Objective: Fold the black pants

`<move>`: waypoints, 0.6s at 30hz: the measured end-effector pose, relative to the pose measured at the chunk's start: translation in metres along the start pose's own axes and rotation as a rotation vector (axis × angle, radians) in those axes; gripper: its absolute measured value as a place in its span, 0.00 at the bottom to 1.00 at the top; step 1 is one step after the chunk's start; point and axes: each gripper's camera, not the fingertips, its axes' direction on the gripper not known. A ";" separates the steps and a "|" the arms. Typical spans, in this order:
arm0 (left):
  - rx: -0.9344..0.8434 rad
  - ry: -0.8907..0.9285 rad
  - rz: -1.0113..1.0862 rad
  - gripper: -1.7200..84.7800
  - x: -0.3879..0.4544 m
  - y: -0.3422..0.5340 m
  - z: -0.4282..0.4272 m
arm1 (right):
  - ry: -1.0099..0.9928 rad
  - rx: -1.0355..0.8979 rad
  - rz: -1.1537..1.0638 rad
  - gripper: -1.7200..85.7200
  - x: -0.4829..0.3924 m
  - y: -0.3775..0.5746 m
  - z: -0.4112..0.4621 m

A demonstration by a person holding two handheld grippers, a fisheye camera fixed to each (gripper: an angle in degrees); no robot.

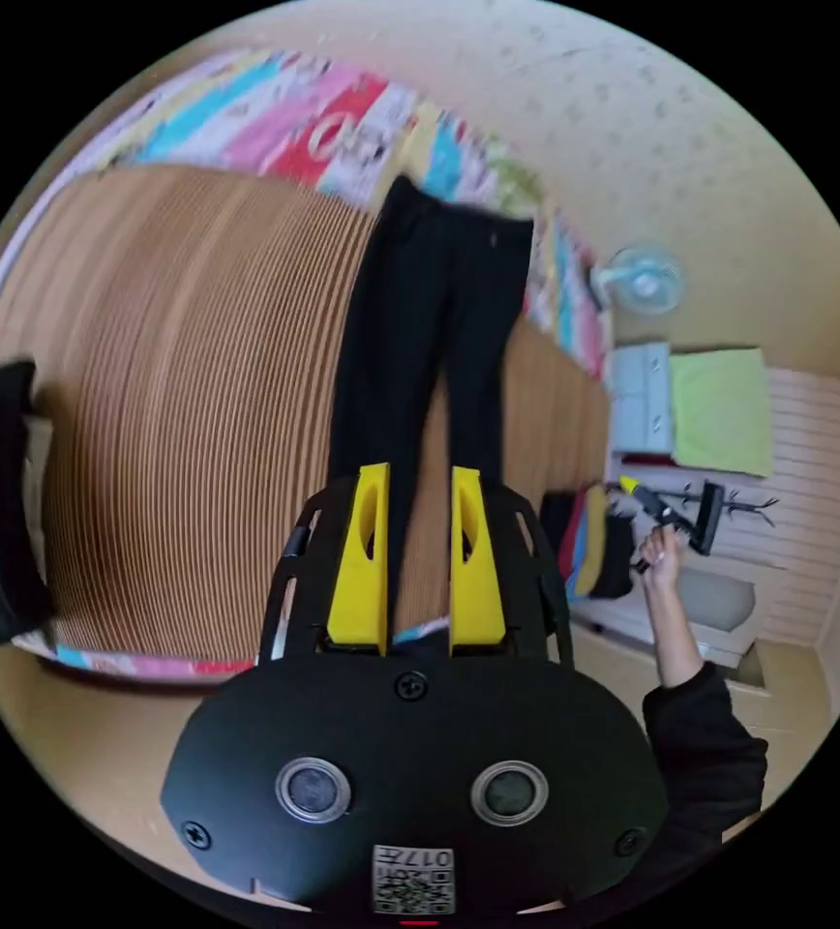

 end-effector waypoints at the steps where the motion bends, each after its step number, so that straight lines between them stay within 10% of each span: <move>1: -0.120 -0.027 -0.032 0.14 -0.027 0.020 0.047 | -0.006 -0.049 0.017 0.10 0.008 0.008 0.018; 18: -0.394 0.007 -0.133 0.14 -0.100 0.155 0.172 | -0.175 -0.409 0.417 0.07 0.128 0.138 0.131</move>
